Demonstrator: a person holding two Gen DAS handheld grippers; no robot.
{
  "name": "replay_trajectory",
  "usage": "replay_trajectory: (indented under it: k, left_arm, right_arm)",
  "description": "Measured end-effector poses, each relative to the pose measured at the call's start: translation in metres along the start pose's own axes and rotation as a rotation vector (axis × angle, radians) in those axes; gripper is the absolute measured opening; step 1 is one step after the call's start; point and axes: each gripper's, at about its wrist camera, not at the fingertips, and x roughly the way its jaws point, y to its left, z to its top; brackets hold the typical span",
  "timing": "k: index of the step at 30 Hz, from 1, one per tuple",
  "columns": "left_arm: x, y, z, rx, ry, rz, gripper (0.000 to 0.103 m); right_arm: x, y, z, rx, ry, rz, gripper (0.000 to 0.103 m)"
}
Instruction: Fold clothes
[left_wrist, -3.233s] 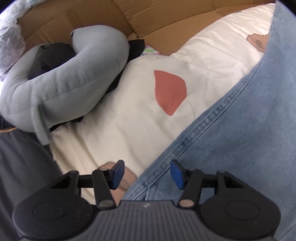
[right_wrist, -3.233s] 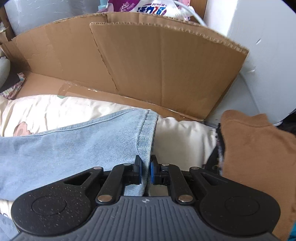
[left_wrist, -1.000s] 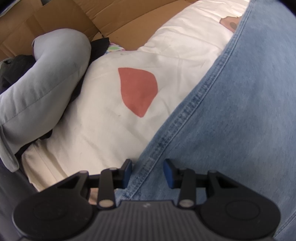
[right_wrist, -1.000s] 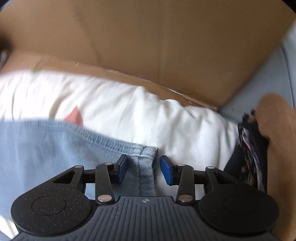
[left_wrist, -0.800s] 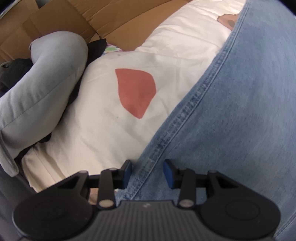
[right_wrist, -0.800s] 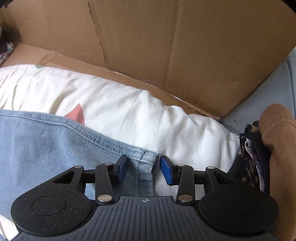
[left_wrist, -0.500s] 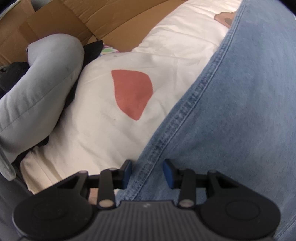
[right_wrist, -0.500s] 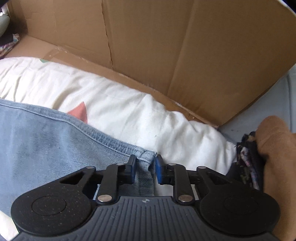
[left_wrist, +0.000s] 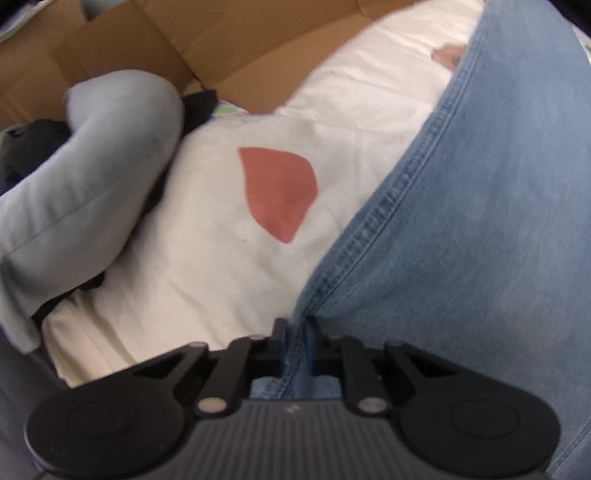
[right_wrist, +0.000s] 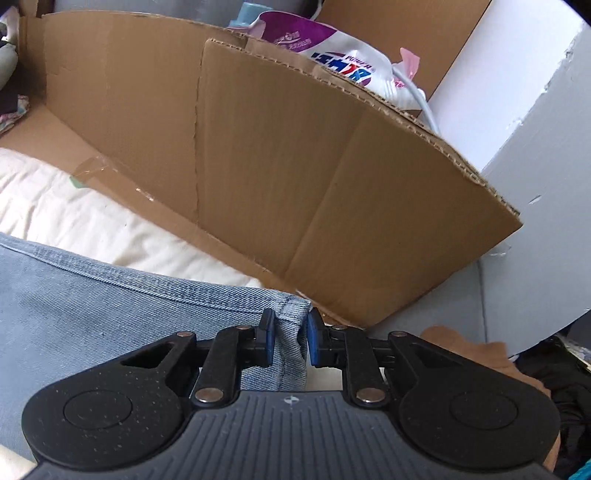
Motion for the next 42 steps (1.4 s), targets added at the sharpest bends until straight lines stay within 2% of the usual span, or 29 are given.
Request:
replay_trajectory:
  k: [7,13,19,26,29,33,36,42]
  left_arm:
    - [-0.026,-0.001,-0.011,-0.088,-0.053,0.059,0.008]
    - [0.006,0.009,0.011,-0.103,-0.055,0.076,0.008]
    - [0.023,0.016,0.02,-0.12,-0.046,0.078,0.008]
    - [0.042,0.018,0.027,-0.148,-0.027,0.069,0.01]
    - [0.043,0.02,0.027,-0.165,-0.024,0.063,0.017]
    - [0.027,0.025,0.017,-0.176,-0.033,0.051,0.029]
    - [0.01,0.031,0.005,-0.168,-0.028,0.083,0.029]
    - [-0.008,0.048,-0.024,-0.177,0.019,0.133,0.029]
  right_arm:
    - [0.007,-0.003,0.012,0.021,-0.003,-0.036,0.015]
    - [0.027,-0.003,0.034,0.018,0.019,-0.059,0.015]
    - [0.061,0.0,0.052,0.007,0.077,-0.066,0.015]
    - [0.115,0.006,0.048,-0.001,0.165,-0.057,0.015]
    - [0.132,0.008,0.044,0.016,0.18,-0.049,0.016]
    - [0.137,0.001,0.041,0.089,0.174,-0.063,0.026]
    - [0.125,-0.011,0.038,0.143,0.159,-0.044,0.031]
    - [0.083,-0.024,0.02,0.167,0.128,-0.001,0.036]
